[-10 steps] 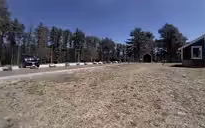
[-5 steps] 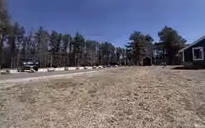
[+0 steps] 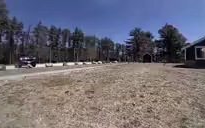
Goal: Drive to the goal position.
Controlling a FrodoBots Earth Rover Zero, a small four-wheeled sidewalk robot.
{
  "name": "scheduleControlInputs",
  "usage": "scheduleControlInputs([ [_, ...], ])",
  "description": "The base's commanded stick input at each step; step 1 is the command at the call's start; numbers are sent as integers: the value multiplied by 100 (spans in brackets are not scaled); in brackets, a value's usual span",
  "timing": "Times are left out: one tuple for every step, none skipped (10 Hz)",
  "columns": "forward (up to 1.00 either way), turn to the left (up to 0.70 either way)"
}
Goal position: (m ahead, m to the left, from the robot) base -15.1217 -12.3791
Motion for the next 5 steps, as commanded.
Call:
scheduleControlInputs([
  [70, -35],
  [70, -35],
  [70, -35],
  [70, -25],
  [70, -7],
])
